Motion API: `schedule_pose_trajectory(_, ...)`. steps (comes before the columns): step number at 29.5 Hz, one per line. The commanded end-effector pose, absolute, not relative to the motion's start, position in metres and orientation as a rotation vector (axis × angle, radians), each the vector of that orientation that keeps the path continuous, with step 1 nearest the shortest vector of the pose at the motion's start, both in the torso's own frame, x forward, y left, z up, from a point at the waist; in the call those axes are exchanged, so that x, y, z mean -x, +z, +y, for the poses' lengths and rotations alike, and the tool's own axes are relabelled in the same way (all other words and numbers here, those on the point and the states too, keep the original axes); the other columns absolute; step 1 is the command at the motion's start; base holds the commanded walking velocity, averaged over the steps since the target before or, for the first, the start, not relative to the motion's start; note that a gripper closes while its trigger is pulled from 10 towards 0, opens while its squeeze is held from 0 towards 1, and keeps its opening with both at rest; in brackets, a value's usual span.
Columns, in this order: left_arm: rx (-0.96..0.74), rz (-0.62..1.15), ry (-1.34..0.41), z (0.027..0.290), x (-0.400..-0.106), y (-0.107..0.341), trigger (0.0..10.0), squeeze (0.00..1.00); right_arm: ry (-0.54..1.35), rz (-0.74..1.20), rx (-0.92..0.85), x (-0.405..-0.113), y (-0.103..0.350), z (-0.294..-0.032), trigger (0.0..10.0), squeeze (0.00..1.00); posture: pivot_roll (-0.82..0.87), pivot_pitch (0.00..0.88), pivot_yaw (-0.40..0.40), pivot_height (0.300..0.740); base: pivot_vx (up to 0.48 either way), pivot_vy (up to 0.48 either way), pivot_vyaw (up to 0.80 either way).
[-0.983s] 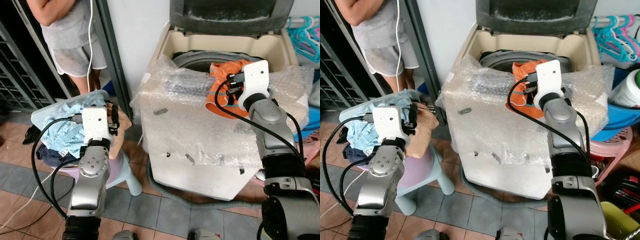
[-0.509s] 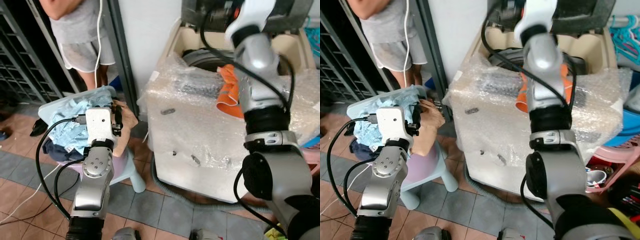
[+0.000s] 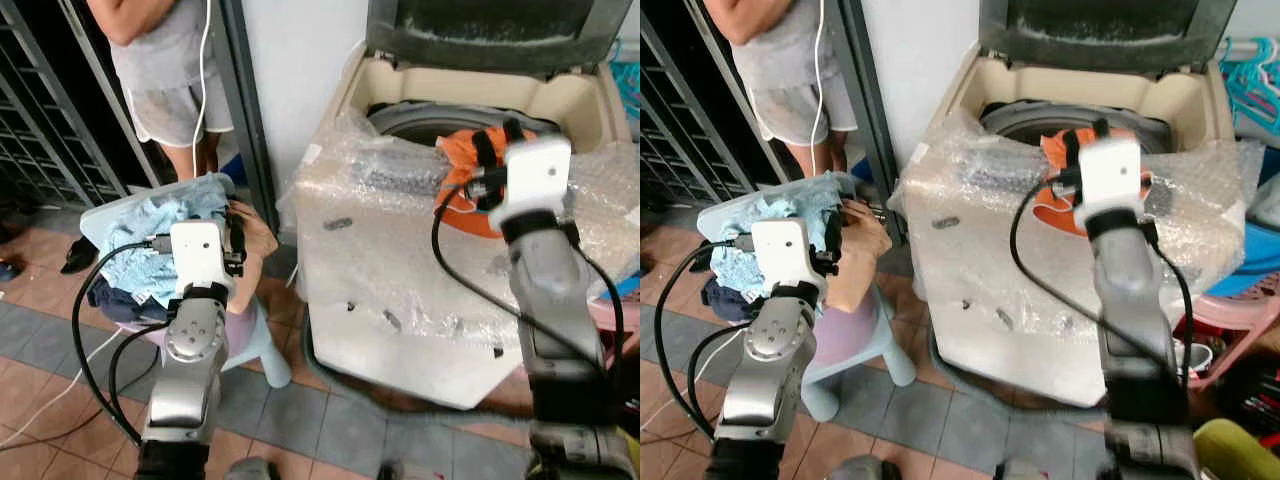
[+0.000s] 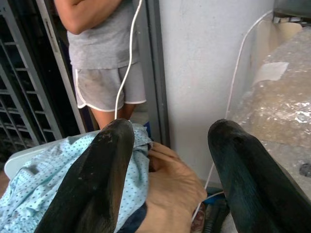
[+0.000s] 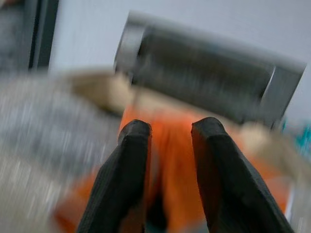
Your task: Clothes washing
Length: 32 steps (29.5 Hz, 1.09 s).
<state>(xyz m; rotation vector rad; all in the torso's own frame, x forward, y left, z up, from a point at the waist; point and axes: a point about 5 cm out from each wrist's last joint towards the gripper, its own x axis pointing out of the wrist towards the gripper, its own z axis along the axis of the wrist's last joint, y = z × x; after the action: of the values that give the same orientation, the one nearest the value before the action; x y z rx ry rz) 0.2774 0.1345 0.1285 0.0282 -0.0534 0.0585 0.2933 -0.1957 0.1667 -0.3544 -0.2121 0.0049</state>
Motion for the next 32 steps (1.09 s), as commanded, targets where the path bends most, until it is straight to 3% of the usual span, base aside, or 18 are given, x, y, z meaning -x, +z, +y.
schedule_pose_trajectory(1, -0.027, -0.052, 0.053, 0.133, -0.277, 0.129, 10.0, 0.00, 0.000, -0.207, 0.346, -0.294, 0.169, -0.190, 10.0, 1.00, -0.05, 0.000, 0.073, 0.740, 0.000, 0.000, 0.00)
schedule_pose_trajectory(3, -0.016, -0.054, 0.039, 0.129, -0.278, 0.130, 10.0, 0.00, -0.014, -0.079, 0.301, -0.293, 0.150, -0.185, 10.0, 1.00, -0.05, 0.000, 0.079, 0.740, 0.000, 0.000, 0.00)
schedule_pose_trajectory(10, -0.028, -0.060, 0.043, 0.134, -0.280, 0.131, 10.0, 0.00, -0.004, -0.003, 0.269, -0.309, 0.147, -0.178, 10.0, 1.00, -0.05, 0.000, 0.077, 0.740, 0.000, 0.000, 0.00)
schedule_pose_trajectory(15, -0.026, -0.057, 0.047, 0.131, -0.277, 0.130, 10.0, 0.00, -0.086, 0.019, 0.212, -0.354, 0.170, -0.189, 10.0, 1.00, -0.03, 0.000, 0.064, 0.740, 0.000, 0.000, 0.00)
schedule_pose_trajectory(22, -0.027, -0.059, 0.045, 0.130, -0.279, 0.131, 10.0, 0.00, -0.113, -0.118, 0.152, -0.386, 0.220, -0.191, 10.0, 1.00, -0.03, 0.000, 0.065, 0.740, 0.000, 0.000, 0.00)
schedule_pose_trajectory(25, -0.021, -0.059, 0.059, 0.134, -0.279, 0.131, 10.0, 0.00, -0.046, -0.290, 0.165, -0.382, 0.247, -0.184, 10.0, 1.00, -0.03, 0.000, 0.062, 0.740, 0.000, 0.000, 0.00)
schedule_pose_trajectory(32, -0.003, -0.046, 0.057, 0.133, -0.276, 0.128, 10.0, 0.00, 0.084, -0.399, 0.260, -0.347, 0.237, -0.170, 10.0, 1.00, -0.05, 0.000, 0.067, 0.740, 0.000, 0.187, 0.00)
